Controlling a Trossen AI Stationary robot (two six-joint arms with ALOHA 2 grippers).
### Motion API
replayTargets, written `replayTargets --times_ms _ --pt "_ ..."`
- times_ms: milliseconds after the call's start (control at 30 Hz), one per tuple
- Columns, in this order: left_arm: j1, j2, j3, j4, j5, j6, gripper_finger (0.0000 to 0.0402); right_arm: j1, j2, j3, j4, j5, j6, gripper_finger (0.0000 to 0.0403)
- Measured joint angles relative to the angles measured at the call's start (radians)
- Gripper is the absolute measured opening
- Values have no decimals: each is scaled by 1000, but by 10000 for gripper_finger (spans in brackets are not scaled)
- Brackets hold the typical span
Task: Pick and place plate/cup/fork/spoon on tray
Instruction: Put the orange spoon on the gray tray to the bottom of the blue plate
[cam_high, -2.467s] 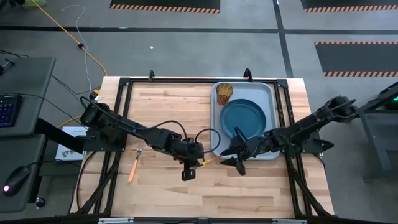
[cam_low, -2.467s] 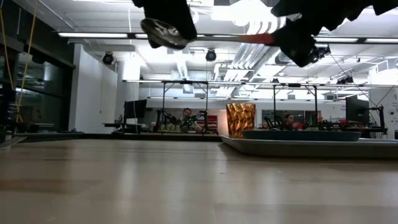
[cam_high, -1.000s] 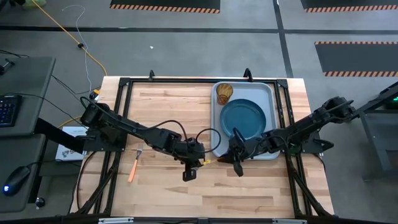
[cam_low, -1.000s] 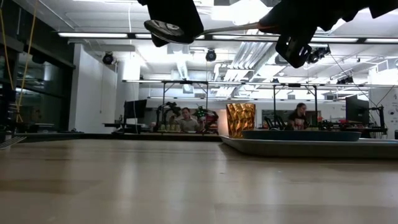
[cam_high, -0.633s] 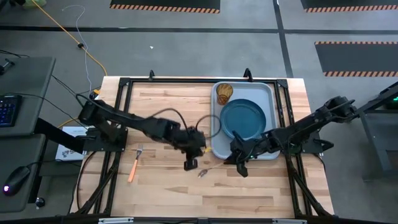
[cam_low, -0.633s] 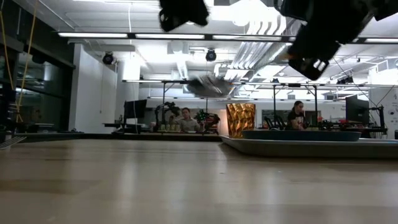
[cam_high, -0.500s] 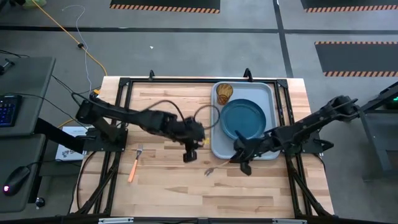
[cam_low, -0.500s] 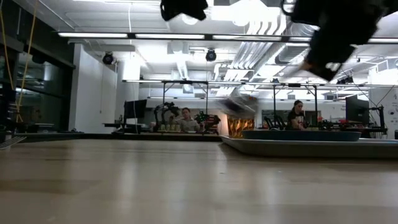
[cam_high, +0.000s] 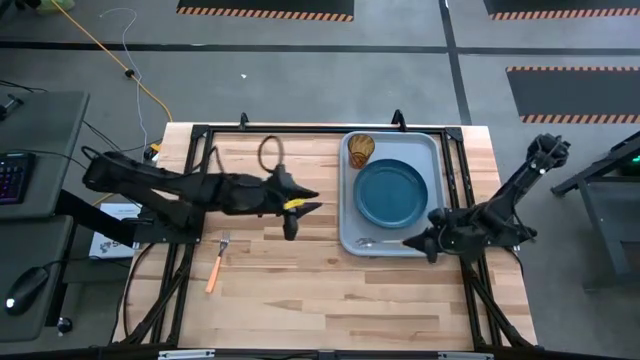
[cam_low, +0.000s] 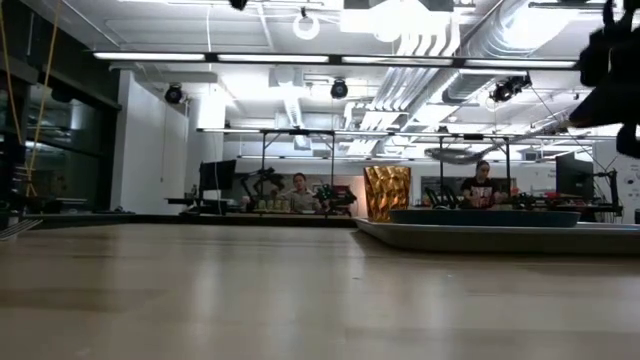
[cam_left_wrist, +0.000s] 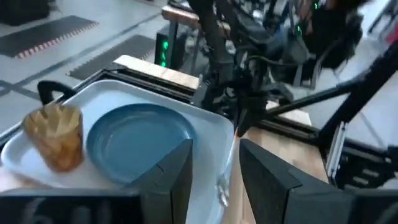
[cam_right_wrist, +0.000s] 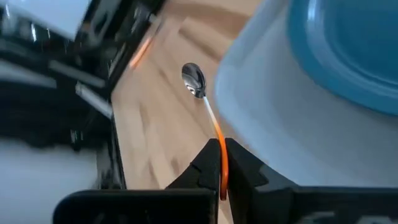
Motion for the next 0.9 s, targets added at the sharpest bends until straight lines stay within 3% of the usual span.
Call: replayTargets --times_ms 133,200,300,533,900 --pt "-26 -39 -141 338 -69 3 122 -9 25 -43 16 60 126 0" --pt "-37 -40 -176 492 -81 21 122 -25 36 -59 3 35 185 0" --pt "-43 -40 -202 598 -88 53 122 -57 69 -62 -1 -20 229 0" --pt "-43 -41 -204 621 -89 72 122 -133 118 -62 -43 -89 306 0" --pt "-43 -41 -204 635 -88 79 122 -214 131 -61 -69 -186 295 12"
